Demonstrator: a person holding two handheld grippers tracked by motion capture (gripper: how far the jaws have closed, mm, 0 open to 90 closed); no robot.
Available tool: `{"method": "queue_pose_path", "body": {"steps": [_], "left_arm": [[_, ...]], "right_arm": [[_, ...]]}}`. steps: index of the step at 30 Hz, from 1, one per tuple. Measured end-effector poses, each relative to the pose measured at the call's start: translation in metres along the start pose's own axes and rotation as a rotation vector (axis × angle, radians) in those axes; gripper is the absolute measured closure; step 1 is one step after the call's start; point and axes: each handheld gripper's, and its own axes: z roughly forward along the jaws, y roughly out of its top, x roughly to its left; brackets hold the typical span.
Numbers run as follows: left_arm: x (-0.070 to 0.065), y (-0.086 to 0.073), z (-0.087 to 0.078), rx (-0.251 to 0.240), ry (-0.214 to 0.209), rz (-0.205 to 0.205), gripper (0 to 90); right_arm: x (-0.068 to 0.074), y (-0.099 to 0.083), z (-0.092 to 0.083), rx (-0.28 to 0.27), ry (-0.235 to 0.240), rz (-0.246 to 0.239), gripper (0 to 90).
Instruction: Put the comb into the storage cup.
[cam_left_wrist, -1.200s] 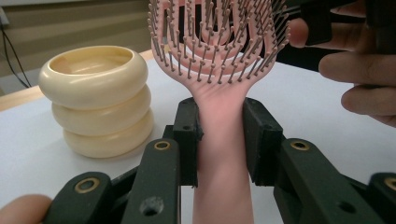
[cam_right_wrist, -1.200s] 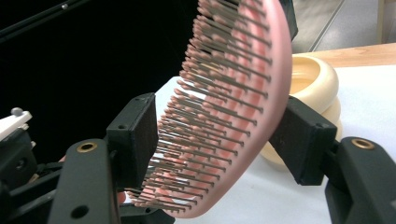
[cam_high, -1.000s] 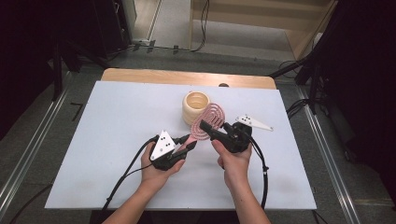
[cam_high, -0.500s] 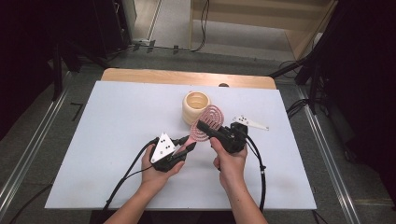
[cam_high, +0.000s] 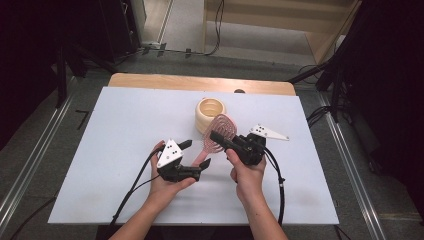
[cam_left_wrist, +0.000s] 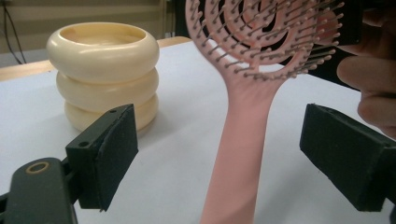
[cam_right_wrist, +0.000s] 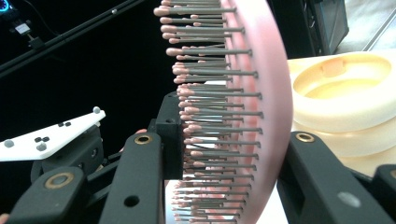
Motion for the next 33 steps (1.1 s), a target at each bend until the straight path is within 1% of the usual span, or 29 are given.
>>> {"method": "queue_pose_path", "body": {"steps": [1,2,5,9,14,15,18,19,23,33], "left_arm": [[0.001,-0.001,-0.001,-0.001,-0.004,-0.003,0.0],[0.003,-0.002,-0.003,-0.005,-0.017,-0.014,0.0],[0.006,-0.004,-0.007,-0.01,-0.024,-0.015,0.0],[0.01,-0.007,-0.013,-0.012,-0.006,-0.004,0.0],[0.017,-0.01,-0.021,-0.016,0.007,-0.003,0.0],[0.018,-0.01,-0.023,-0.017,0.015,-0.002,0.0],[0.021,-0.011,-0.027,-0.019,0.018,-0.003,0.0],[0.025,-0.013,-0.032,-0.021,0.026,-0.006,0.0],[0.031,-0.016,-0.04,-0.024,0.04,-0.01,0.0],[0.044,-0.025,-0.059,-0.014,0.073,-0.009,0.0]], "right_arm": [[0.0,0.0,-0.001,0.0,-0.001,-0.003,61.6],[0.0,0.0,-0.001,-0.001,-0.002,-0.005,61.5],[0.0,0.001,-0.003,-0.004,-0.005,-0.016,61.6],[0.0,0.003,-0.005,-0.013,-0.004,-0.028,61.6],[-0.001,0.004,-0.006,-0.017,-0.007,-0.037,61.6],[-0.001,0.004,-0.007,-0.018,-0.007,-0.039,61.7],[-0.001,0.005,-0.007,-0.019,-0.006,-0.047,61.7],[-0.001,0.005,-0.007,-0.019,-0.005,-0.049,61.7],[-0.002,0.006,-0.008,-0.019,-0.007,-0.047,61.7],[-0.002,0.01,-0.008,-0.023,-0.015,-0.059,61.7]]}}
